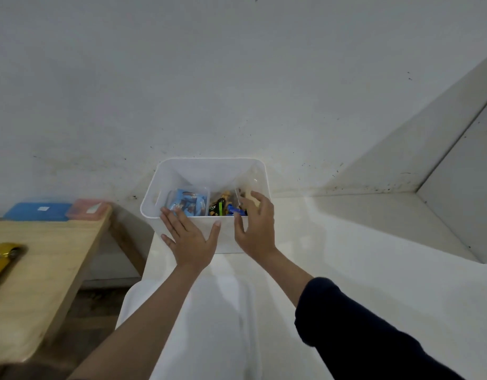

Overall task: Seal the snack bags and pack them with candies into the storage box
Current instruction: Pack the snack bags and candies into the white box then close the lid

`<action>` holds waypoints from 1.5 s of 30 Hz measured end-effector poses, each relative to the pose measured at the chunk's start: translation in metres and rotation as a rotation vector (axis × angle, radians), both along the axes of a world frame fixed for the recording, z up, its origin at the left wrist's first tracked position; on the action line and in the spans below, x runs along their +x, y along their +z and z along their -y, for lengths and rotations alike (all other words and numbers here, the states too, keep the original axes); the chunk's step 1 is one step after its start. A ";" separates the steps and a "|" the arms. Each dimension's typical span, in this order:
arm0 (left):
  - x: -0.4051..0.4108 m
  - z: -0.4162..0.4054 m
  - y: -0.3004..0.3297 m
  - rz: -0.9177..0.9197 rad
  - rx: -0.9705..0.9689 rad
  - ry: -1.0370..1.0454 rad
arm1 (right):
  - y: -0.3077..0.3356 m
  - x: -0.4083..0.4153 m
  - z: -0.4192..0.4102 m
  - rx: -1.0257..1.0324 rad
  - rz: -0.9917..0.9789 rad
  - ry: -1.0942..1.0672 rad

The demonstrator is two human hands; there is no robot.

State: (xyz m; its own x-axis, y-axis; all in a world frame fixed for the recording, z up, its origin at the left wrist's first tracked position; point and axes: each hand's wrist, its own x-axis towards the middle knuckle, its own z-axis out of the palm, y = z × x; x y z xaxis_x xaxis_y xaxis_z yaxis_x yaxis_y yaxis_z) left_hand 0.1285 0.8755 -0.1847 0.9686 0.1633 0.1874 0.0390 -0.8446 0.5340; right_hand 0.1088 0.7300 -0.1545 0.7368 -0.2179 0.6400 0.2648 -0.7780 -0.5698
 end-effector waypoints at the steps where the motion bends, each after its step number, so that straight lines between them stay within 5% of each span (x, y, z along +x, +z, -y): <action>1: -0.008 -0.007 -0.002 0.030 0.015 -0.027 | -0.007 -0.017 -0.006 -0.012 0.004 -0.012; 4: -0.039 -0.033 -0.017 -0.004 0.060 -0.012 | -0.042 -0.069 -0.021 -0.006 -0.160 0.047; 10: -0.106 -0.106 -0.062 -0.391 0.085 0.287 | -0.113 -0.151 -0.040 0.054 -0.947 -0.040; 15: -0.141 -0.144 -0.071 -0.581 -0.025 0.396 | -0.114 -0.170 -0.052 0.058 -1.153 -0.148; 24: -0.166 -0.142 -0.056 -0.373 -0.086 0.513 | -0.086 -0.184 -0.047 0.542 -0.910 -0.069; 37: -0.106 -0.121 0.028 0.153 -0.207 0.440 | -0.007 -0.135 -0.030 0.435 -0.366 -0.072; 45: -0.019 -0.098 0.094 0.164 -0.173 0.223 | 0.059 -0.041 0.006 0.266 -0.499 -0.148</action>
